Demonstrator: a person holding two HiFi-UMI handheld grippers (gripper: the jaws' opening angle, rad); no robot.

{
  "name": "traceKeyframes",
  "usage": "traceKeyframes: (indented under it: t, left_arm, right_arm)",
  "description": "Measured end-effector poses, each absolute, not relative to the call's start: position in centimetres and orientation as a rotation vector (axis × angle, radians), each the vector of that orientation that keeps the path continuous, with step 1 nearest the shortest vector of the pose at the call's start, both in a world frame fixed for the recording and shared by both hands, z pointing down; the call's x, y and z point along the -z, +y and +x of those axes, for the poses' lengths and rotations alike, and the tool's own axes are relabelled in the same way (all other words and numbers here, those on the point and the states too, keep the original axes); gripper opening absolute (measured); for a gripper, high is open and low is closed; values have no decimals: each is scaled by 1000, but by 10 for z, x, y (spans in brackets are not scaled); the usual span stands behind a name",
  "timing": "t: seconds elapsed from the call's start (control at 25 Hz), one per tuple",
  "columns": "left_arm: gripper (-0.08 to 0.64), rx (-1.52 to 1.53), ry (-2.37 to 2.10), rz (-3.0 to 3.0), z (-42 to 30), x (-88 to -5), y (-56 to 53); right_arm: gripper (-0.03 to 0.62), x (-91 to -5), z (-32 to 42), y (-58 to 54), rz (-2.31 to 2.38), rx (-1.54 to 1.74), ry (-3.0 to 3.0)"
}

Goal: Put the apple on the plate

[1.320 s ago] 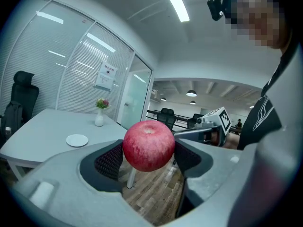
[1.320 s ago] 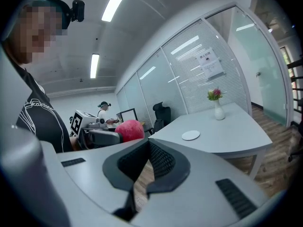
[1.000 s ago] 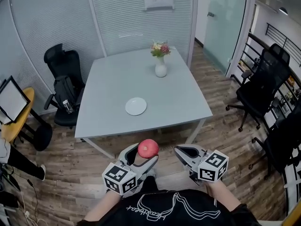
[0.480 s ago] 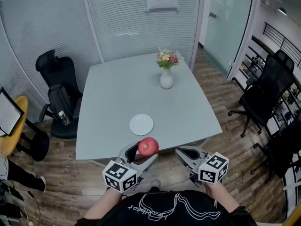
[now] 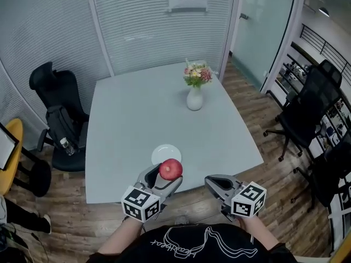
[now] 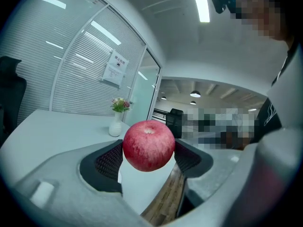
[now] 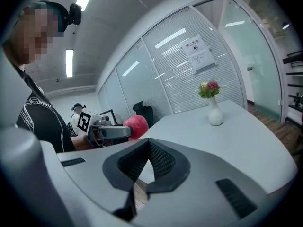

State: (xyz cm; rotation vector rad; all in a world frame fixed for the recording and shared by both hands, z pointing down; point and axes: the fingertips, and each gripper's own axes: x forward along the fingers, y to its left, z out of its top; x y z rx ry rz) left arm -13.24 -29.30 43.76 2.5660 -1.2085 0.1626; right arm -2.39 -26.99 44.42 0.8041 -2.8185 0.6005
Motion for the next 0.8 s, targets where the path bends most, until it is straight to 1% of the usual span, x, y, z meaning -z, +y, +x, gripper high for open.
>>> traceKeyframes:
  t: [0.4, 0.8]
  left_arm:
    - [348, -261, -1265, 2521, -163, -483, -353]
    - [348, -421, -1262, 2446, -179, -556, -394]
  right_arm:
    - [9, -465, -26, -311, 852, -677, -2779]
    - [9, -495, -20, -333, 898, -792, -2730]
